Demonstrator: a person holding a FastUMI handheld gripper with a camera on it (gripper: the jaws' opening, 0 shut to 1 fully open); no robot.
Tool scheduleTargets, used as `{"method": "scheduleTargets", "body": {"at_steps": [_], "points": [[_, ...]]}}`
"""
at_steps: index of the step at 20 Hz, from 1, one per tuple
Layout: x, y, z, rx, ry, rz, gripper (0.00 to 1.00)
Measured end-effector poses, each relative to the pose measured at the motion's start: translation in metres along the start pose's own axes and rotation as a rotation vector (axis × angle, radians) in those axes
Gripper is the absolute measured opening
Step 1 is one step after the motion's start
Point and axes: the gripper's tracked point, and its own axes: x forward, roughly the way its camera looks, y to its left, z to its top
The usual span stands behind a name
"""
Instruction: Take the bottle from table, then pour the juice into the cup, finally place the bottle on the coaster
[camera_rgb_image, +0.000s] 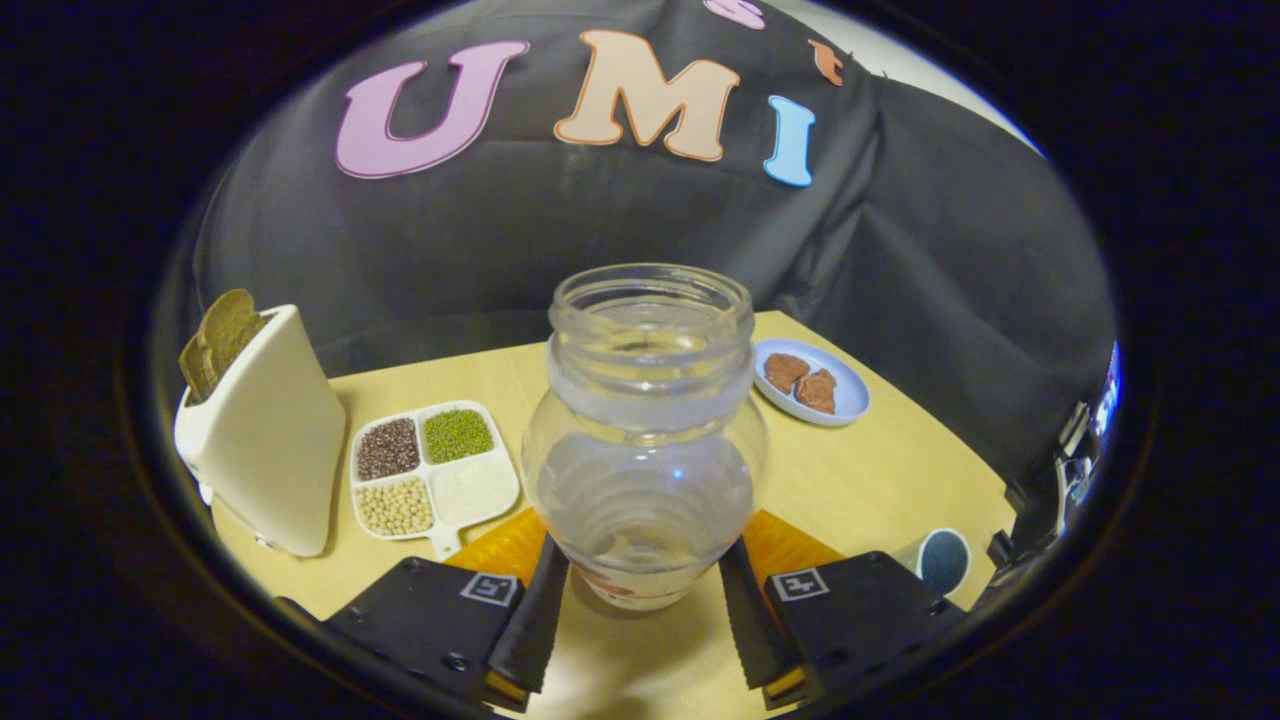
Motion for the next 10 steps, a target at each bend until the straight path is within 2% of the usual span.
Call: {"method": "scheduleTargets", "body": {"at_steps": [10], "points": [[0.019,0.003,-0.017,0.03,0.023,-0.005,0.8]]}}
